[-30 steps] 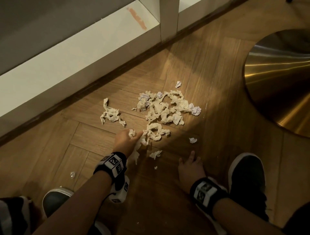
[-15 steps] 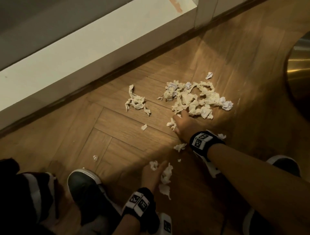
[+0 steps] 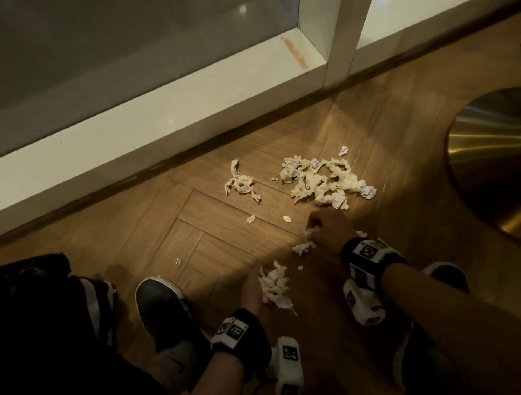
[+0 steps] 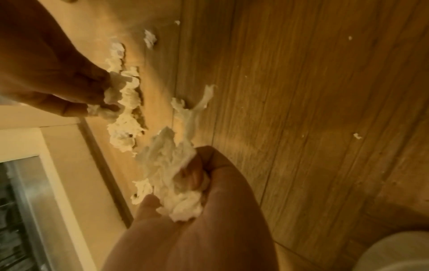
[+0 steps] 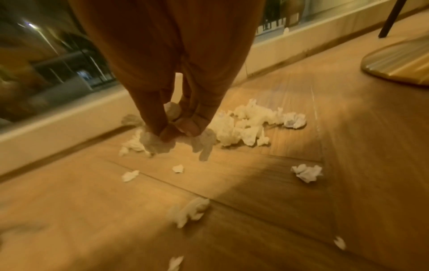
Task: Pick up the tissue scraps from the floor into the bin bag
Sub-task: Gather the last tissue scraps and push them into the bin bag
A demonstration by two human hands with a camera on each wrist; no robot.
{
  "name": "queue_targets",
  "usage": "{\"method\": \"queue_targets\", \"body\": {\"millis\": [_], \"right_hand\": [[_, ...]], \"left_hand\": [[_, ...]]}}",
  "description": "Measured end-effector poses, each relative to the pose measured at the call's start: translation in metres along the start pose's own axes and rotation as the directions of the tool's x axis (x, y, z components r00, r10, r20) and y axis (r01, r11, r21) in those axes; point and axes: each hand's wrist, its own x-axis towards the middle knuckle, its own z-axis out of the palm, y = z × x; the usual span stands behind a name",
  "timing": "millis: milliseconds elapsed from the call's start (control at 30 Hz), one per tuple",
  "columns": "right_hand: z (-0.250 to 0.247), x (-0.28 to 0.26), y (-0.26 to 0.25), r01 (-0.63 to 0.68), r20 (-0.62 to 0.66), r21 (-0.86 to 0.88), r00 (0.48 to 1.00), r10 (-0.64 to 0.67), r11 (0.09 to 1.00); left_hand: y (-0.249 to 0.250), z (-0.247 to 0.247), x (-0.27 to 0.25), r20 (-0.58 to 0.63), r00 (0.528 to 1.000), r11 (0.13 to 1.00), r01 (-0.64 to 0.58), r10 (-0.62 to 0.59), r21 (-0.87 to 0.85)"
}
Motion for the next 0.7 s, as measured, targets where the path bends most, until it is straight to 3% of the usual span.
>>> {"method": "queue_targets", "body": {"millis": [100, 200, 333, 433, 533, 700], "right_hand": [[0.001, -0.05, -0.015, 0.089, 0.049, -0.021, 0.995, -0.088, 0.996], [0.013, -0.101, -0.032, 0.154, 0.013, 0.144, 0.987, -0.158, 0.978], [0.026, -0.16, -0.054, 0.215, -0.048, 0.342, 0.976, -0.212, 0.915], [0.035, -0.191, -0.061, 0.245, -0.082, 0.295, 0.97, -0.231, 0.924], [0.042, -0.214, -0.06, 0.275, -0.125, 0.272, 0.96, -0.25, 0.922], [0.044, -0.24, -0.046, 0.226, -0.016, 0.349, 0.972, -0.235, 0.91]], "left_hand": [[0.001, 0.003, -0.029, 0.037, 0.998, 0.999, -0.052, 0.052, 0.003], [-0.008, 0.007, -0.062, 0.084, 0.992, 0.995, -0.094, 0.098, -0.043], [-0.031, 0.012, -0.096, 0.164, 0.984, 0.993, -0.059, 0.075, -0.103], [-0.052, 0.011, -0.116, 0.137, 0.984, 0.992, -0.108, 0.117, -0.069], [-0.065, 0.007, -0.14, 0.207, 0.974, 0.992, -0.077, 0.097, -0.102], [-0.079, 0.002, -0.157, 0.205, 0.976, 0.995, -0.059, 0.076, -0.086]]}}
